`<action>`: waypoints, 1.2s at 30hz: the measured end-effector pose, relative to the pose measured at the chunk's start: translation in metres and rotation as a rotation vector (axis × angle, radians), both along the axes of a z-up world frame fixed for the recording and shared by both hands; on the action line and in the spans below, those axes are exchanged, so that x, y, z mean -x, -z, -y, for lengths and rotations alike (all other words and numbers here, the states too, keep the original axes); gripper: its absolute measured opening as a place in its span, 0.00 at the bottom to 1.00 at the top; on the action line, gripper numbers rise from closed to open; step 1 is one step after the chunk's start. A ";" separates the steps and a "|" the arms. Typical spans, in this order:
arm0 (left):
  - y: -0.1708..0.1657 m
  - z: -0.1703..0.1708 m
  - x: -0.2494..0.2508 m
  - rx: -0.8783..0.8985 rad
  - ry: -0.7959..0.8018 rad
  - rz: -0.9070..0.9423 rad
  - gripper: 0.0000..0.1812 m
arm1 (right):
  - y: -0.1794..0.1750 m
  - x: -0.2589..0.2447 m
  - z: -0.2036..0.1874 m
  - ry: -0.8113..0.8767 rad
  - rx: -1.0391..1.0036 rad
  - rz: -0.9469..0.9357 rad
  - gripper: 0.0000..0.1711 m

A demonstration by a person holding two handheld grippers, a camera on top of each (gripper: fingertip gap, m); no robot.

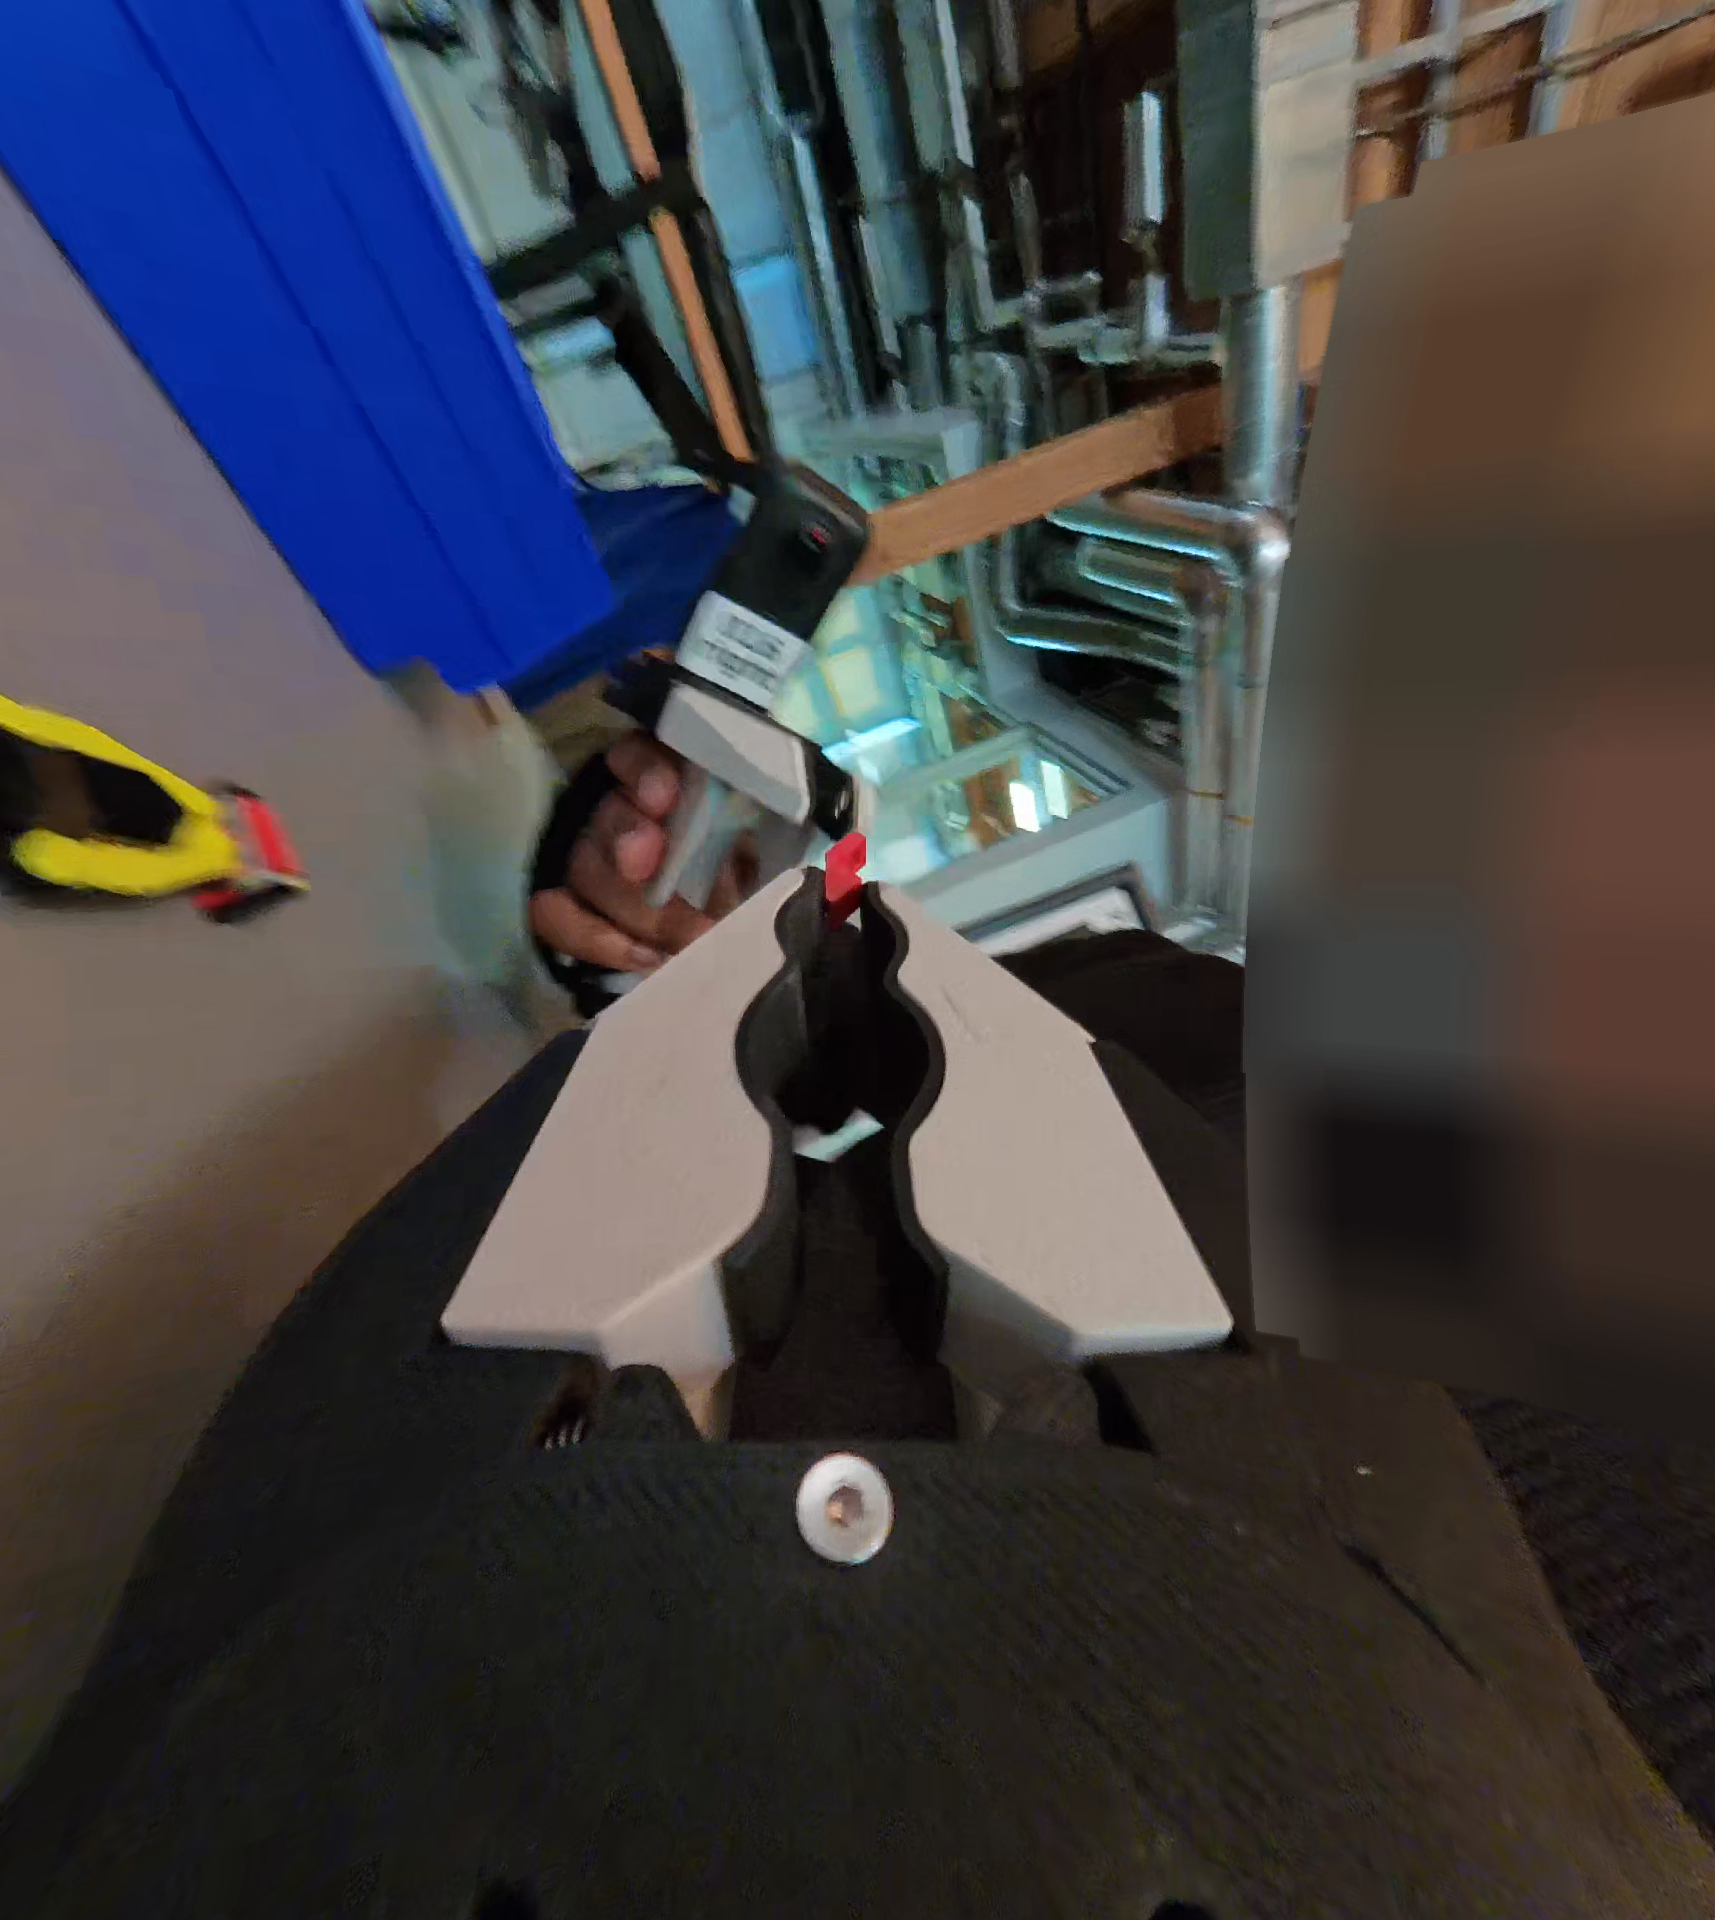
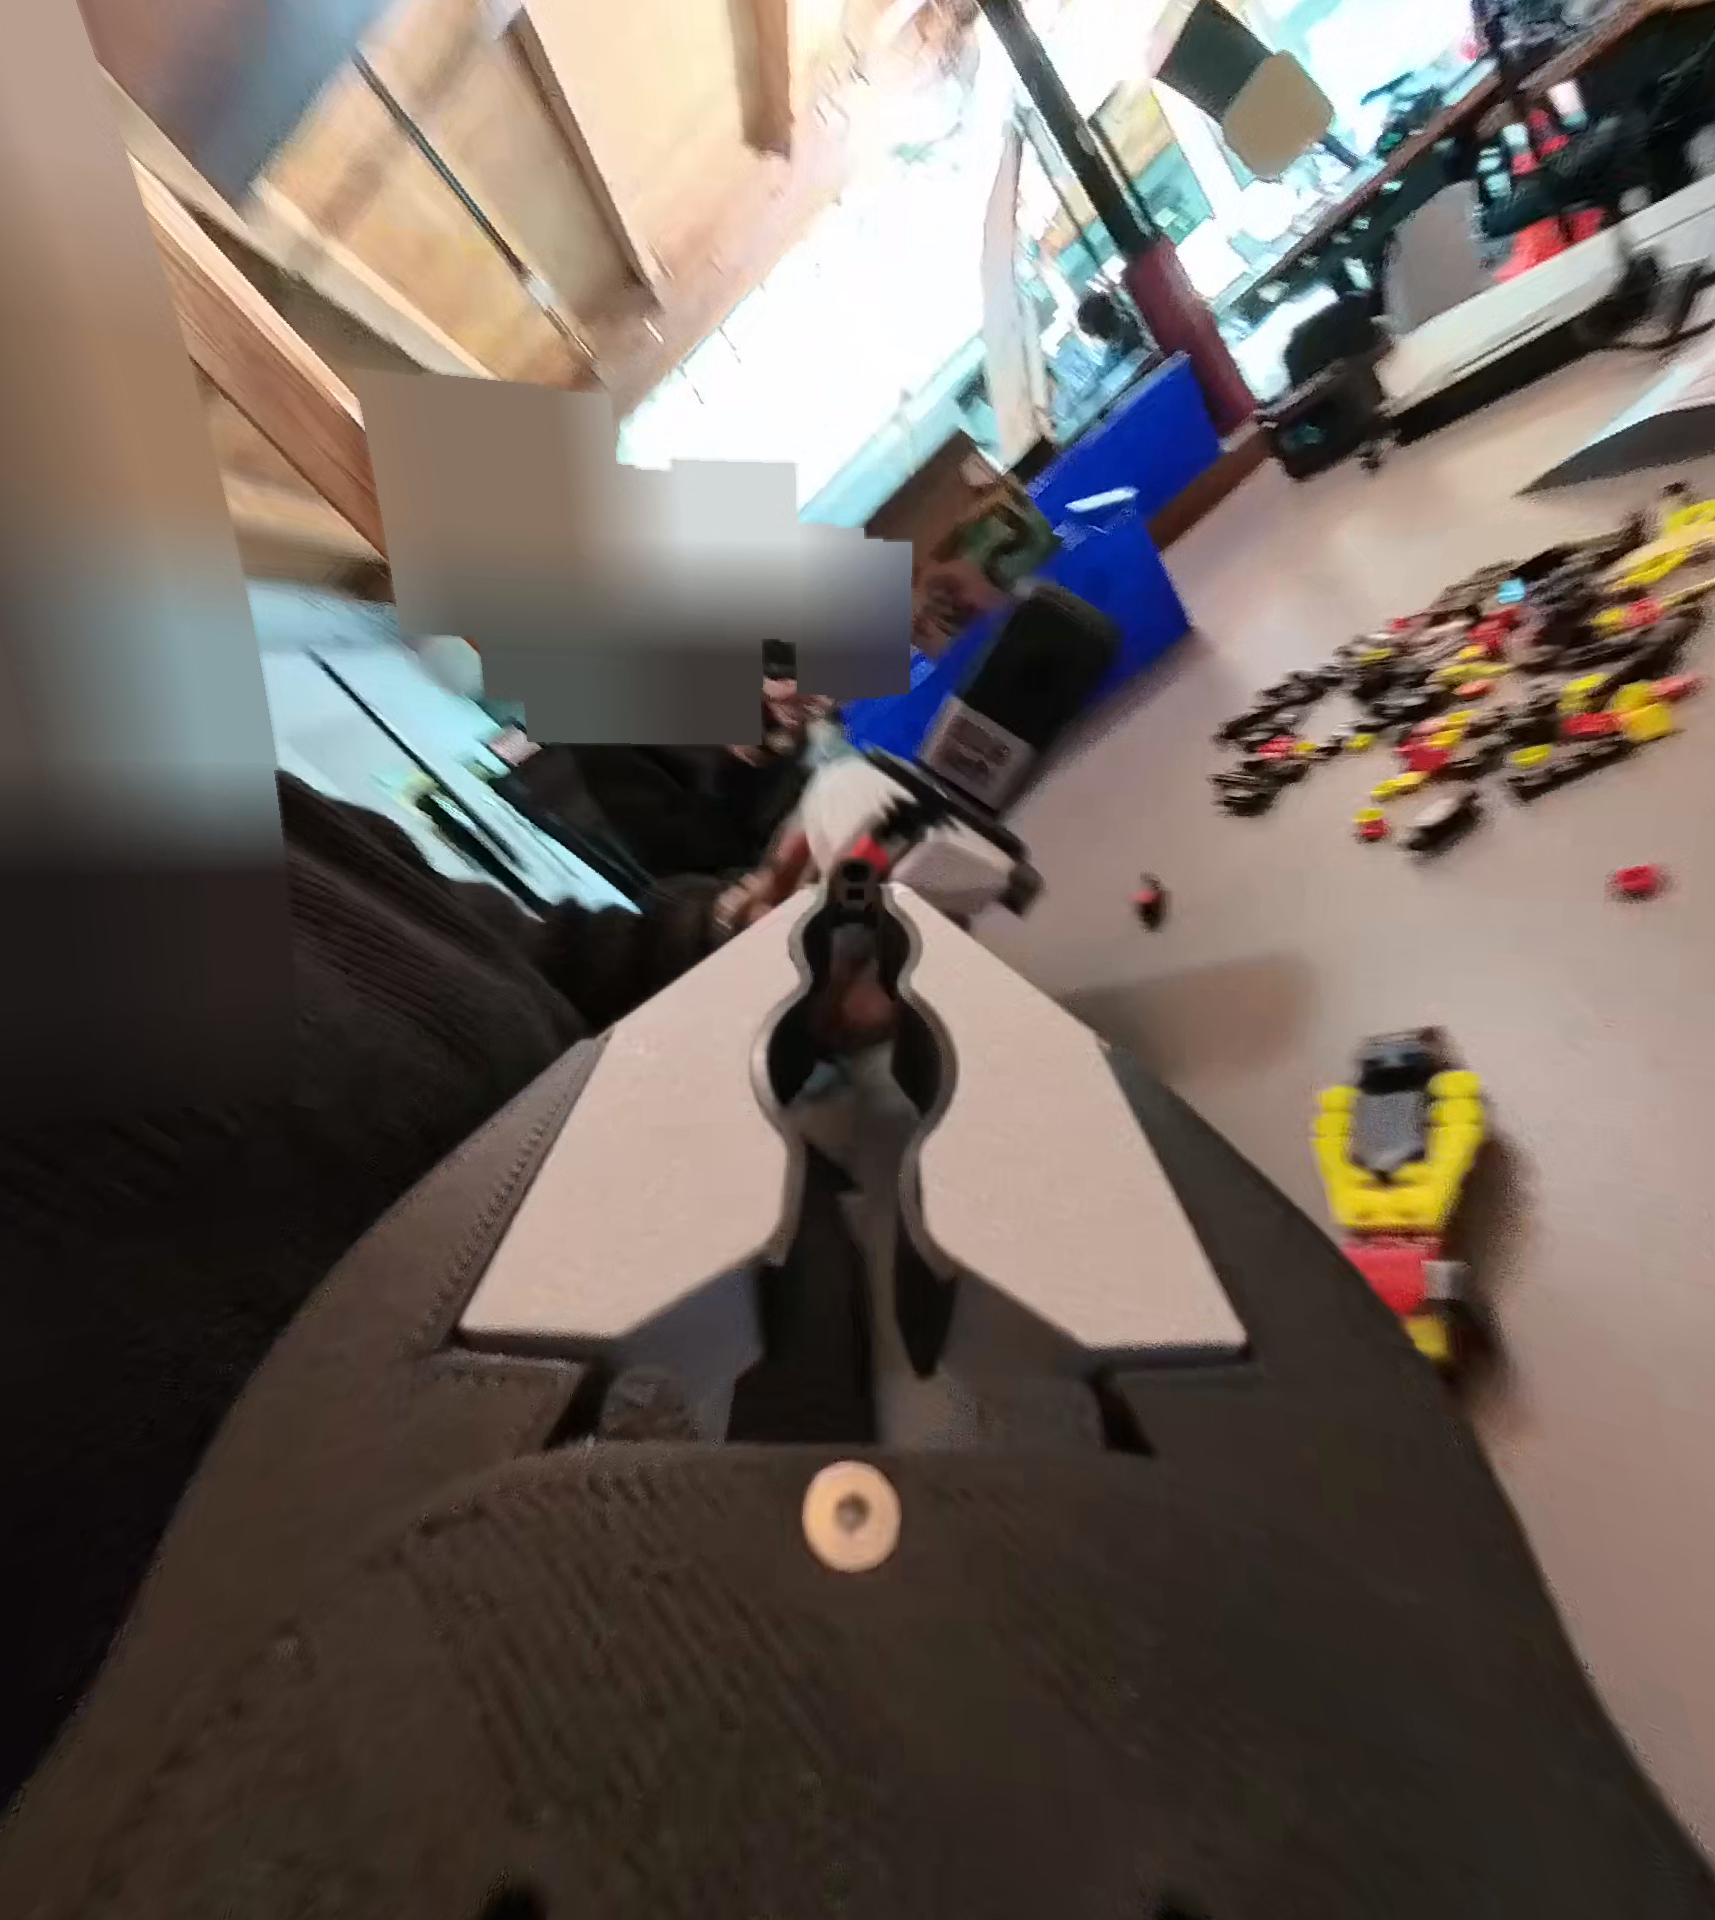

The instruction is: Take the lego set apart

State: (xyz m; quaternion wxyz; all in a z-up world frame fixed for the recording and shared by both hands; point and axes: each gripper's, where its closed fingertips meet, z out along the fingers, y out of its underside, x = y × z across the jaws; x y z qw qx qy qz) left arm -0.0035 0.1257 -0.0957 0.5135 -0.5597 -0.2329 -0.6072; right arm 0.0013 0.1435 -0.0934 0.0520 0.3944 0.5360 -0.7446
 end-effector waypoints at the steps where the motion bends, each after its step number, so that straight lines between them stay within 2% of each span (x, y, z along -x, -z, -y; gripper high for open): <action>1: 0.005 0.001 0.015 0.043 -0.068 -0.065 0.02 | 0.008 0.006 0.000 0.025 -0.108 -0.023 0.03; 5: 0.054 0.028 0.104 0.382 -0.373 -0.509 0.02 | 0.047 0.046 -0.001 0.103 -0.613 -0.136 0.04; 8: 0.091 0.054 0.155 0.640 -0.452 -0.794 0.02 | 0.073 0.086 0.009 0.071 -0.919 -0.205 0.04; 11: 0.112 0.065 0.176 0.792 -0.460 -0.960 0.02 | 0.097 0.130 0.019 0.044 -1.125 -0.249 0.04; 14: 0.109 0.064 0.185 0.809 -0.513 -0.982 0.03 | 0.108 0.168 0.026 0.048 -1.214 -0.271 0.04; 16: 0.108 0.067 0.190 0.834 -0.534 -0.991 0.12 | 0.113 0.181 0.032 0.027 -1.213 -0.250 0.05; 17: 0.107 0.069 0.192 0.840 -0.550 -0.997 0.15 | 0.114 0.182 0.036 0.010 -1.187 -0.225 0.12; 18: 0.106 0.070 0.193 0.833 -0.562 -0.996 0.15 | 0.113 0.183 0.036 0.012 -1.162 -0.188 0.16; 20: 0.094 0.070 0.191 0.775 -0.590 -0.986 0.11 | 0.103 0.184 0.026 0.064 -1.116 -0.144 0.13; 23: 0.069 0.066 0.183 0.669 -0.647 -1.016 0.10 | 0.062 0.174 0.003 0.198 -1.002 -0.197 0.15; 26: 0.060 0.064 0.172 0.631 -0.656 -1.055 0.13 | 0.026 0.140 -0.021 0.334 -0.976 -0.271 0.29; 29: 0.061 0.057 0.157 0.612 -0.617 -1.029 0.17 | 0.015 0.094 -0.030 0.413 -0.983 -0.326 0.52; 31: 0.059 0.049 0.143 0.573 -0.573 -1.019 0.26 | 0.002 0.052 -0.013 0.373 -0.829 -0.418 0.51; 32: 0.056 0.045 0.136 0.556 -0.566 -1.034 0.36 | -0.011 0.029 -0.007 0.364 -0.744 -0.506 0.50; 34: 0.048 0.036 0.122 0.517 -0.585 -1.114 0.45 | -0.042 -0.005 -0.014 0.453 -0.673 -0.731 0.21; 35: 0.046 0.031 0.114 0.504 -0.595 -1.165 0.47 | -0.055 -0.015 -0.024 0.548 -0.668 -0.829 0.10; 36: 0.047 0.026 0.106 0.504 -0.603 -1.207 0.48 | -0.060 -0.019 -0.032 0.614 -0.682 -0.869 0.14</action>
